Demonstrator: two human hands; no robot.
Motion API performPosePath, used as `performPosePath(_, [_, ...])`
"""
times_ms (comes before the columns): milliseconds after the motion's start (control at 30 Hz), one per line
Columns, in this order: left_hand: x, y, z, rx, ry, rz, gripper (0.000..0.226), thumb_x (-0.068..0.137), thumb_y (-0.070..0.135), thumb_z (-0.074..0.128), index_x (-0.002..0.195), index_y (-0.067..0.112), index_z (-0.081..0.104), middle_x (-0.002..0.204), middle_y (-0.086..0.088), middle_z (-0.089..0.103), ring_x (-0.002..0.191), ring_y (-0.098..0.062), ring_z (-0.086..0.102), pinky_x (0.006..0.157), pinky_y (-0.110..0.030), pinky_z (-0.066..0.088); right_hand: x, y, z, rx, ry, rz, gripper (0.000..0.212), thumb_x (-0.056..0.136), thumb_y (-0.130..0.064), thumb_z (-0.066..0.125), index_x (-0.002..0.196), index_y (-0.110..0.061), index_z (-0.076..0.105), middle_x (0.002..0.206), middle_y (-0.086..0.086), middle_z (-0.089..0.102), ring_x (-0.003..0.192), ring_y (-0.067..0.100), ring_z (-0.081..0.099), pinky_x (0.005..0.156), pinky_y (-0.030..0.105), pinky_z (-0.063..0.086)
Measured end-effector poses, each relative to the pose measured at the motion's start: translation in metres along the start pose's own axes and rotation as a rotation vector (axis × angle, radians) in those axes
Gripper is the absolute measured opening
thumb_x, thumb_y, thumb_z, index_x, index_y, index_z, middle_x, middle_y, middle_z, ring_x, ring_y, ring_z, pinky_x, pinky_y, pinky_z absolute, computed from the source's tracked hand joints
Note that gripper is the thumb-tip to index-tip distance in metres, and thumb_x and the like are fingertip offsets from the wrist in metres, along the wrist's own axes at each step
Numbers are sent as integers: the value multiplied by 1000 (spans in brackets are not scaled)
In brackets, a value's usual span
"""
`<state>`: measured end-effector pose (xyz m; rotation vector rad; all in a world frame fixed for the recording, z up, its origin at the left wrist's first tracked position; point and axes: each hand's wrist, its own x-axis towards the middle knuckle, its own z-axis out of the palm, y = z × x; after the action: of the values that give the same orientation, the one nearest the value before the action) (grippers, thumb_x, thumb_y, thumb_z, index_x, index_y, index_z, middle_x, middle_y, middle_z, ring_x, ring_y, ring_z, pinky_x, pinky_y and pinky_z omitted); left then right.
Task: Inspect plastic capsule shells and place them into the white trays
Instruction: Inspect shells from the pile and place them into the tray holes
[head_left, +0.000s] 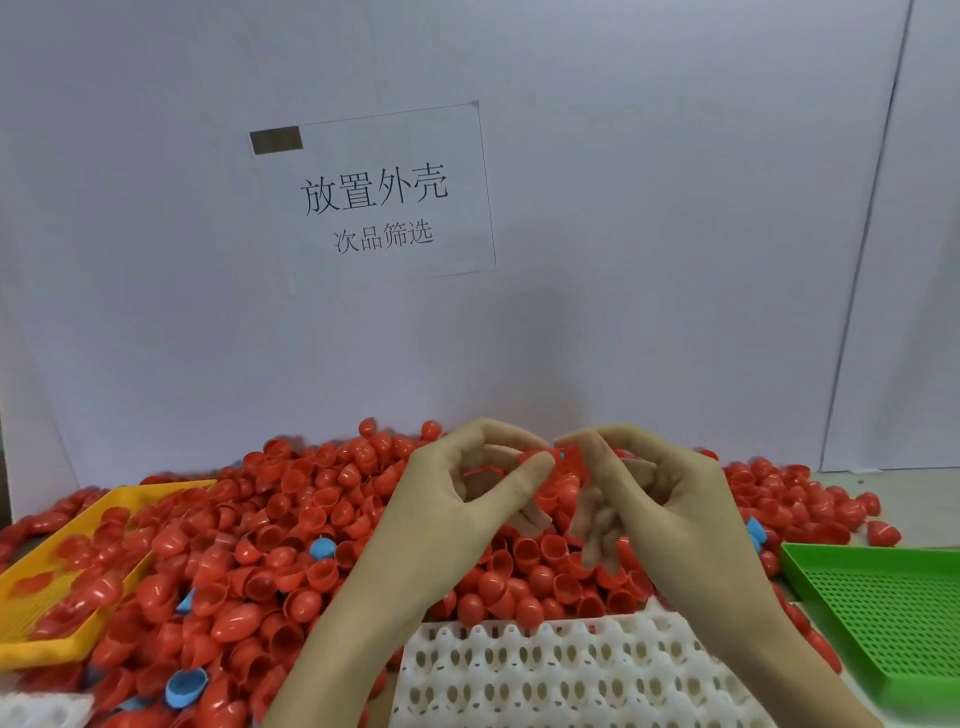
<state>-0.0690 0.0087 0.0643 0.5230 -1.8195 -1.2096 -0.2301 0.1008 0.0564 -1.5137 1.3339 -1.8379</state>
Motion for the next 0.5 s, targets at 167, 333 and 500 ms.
performPosePath(167, [-1,10,-3,-47,-18,-3,26,96,46,62,91,24,75,83,-10,75,66,-26,73,66,-28,60,-2,-11,0,41,-61,21,26,99,-45,56,98,-29,77,59,17,67,40,28,61,40,27,49])
performPosePath(333, [-4,17,-1,-20,-21,13,35,99,52,51,90,24,72,76,-4,73,60,-19,68,63,-27,59,-4,-22,-1,12,-65,1,34,100,-45,52,78,-28,72,61,17,66,41,29,60,40,29,49])
performPosePath(500, [-5,22,-5,61,-53,36,28,93,52,62,85,26,70,78,-7,76,64,-23,73,67,-26,59,-3,-20,2,21,-39,44,30,103,-35,53,91,-22,77,76,14,73,53,33,70,44,32,56])
